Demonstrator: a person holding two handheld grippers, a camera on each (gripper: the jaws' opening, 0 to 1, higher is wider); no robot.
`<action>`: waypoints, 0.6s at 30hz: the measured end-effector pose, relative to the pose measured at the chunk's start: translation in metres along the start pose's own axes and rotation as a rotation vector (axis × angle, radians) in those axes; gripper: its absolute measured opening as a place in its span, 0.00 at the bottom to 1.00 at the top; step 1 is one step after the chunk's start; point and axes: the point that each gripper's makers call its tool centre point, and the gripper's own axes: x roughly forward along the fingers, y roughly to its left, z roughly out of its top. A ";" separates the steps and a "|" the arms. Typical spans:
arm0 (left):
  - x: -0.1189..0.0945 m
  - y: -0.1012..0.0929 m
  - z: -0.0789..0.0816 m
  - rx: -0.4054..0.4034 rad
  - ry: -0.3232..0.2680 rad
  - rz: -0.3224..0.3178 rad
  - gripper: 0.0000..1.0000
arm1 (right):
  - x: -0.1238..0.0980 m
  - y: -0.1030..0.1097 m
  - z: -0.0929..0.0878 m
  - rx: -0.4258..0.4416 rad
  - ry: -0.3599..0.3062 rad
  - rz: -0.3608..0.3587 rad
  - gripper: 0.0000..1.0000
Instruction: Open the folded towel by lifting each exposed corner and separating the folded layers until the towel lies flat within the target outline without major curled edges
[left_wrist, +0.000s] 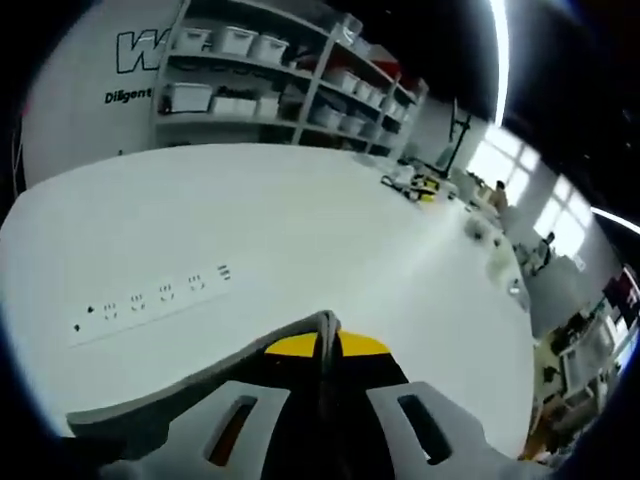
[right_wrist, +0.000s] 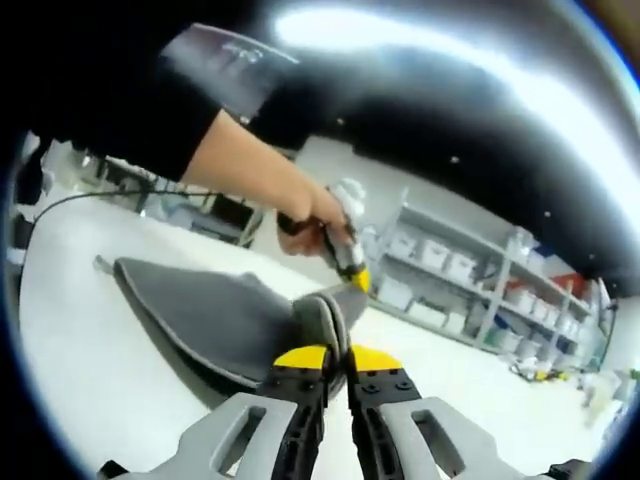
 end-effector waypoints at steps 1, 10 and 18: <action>0.003 -0.001 -0.001 0.000 0.002 -0.001 0.04 | 0.000 0.000 -0.002 0.001 0.007 0.002 0.01; 0.026 -0.002 -0.013 -0.028 0.021 0.008 0.04 | -0.005 0.002 -0.020 0.019 0.082 0.035 0.03; 0.041 -0.008 -0.020 -0.039 0.034 0.009 0.04 | -0.009 -0.003 -0.024 -0.011 0.091 0.030 0.06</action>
